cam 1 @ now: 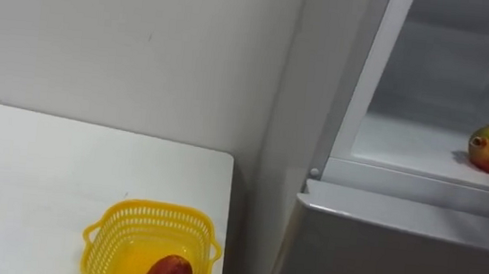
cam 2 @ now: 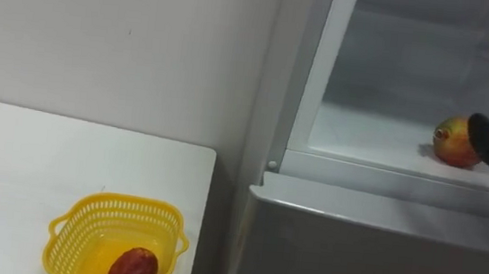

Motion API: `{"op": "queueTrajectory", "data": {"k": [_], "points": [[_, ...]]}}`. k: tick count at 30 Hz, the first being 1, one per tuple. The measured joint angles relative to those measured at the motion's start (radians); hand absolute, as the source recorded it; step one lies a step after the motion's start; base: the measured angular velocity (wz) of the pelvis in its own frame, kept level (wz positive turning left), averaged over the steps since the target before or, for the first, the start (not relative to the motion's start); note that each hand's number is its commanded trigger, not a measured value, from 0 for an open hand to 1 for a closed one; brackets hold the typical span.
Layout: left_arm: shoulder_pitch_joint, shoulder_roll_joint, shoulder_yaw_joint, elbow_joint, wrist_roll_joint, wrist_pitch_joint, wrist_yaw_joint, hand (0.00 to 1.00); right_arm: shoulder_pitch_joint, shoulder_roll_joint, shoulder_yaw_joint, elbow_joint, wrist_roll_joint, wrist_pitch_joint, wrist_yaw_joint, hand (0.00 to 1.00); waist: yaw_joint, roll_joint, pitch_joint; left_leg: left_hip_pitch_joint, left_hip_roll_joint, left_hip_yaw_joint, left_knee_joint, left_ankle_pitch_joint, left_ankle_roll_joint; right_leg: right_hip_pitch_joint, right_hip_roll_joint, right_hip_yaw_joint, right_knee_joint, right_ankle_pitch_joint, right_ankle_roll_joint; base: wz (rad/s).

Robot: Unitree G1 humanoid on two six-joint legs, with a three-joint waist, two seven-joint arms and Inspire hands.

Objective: Retrieve from the upper fridge

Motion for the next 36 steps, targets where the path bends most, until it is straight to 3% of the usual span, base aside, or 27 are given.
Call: {"op": "queueTrajectory", "data": {"k": [3, 11, 14, 30, 36], "points": [[0.001, 0.001, 0.0, 0.0, 0.0, 0.005, 0.016, 0.0, -0.001, -0.017, 0.0, 0.005, 0.014, 0.015, 0.005, 0.0, 0.005, -0.002, 0.0018, 0.0, 0.0, -0.001, 0.0, 0.0, 0.0, 0.001, -0.001, -0.001, 0.0, 0.0, 0.0, 0.01], [0.002, 0.005, 0.013, 0.0, 0.009, 0.03, 0.023, 0.0, -0.016, -0.017, 0.003, 0.078, 0.073, 0.041, 0.072, 0.0, 0.007, 0.0, 0.0055, -0.001, -0.001, -0.021, 0.002, 0.0, 0.0, 0.008, -0.003, -0.023, 0.001, 0.0, 0.0, 0.07], [0.003, 0.005, 0.016, 0.0, 0.008, 0.038, 0.023, 0.0, -0.037, -0.017, 0.007, 0.128, 0.117, 0.072, 0.107, 0.0, 0.008, 0.002, 0.0067, -0.001, -0.001, -0.021, 0.002, 0.0, 0.0, 0.008, -0.003, -0.023, 0.0, 0.0, 0.0, 0.0], [0.009, 0.009, 0.028, -0.038, 0.008, 0.075, 0.01, 0.0, -0.064, -0.018, 0.036, 0.29, 0.287, 0.126, 0.235, 0.0, 0.034, -0.012, 0.0009, -0.007, -0.003, -0.029, 0.016, 0.0, 0.0, 0.009, -0.006, -0.029, 0.0, 0.0, 0.0, 0.01], [0.042, 0.009, 0.034, -0.068, 0.008, 0.084, -0.013, 0.0, -0.079, -0.018, 0.047, 0.317, 0.398, 0.139, 0.256, 0.0, 0.033, -0.012, 0.0004, -0.01, -0.014, -0.046, 0.016, 0.0, 0.0, 0.015, -0.015, -0.044, 0.0, -0.005, 0.0, 0.06]]}}
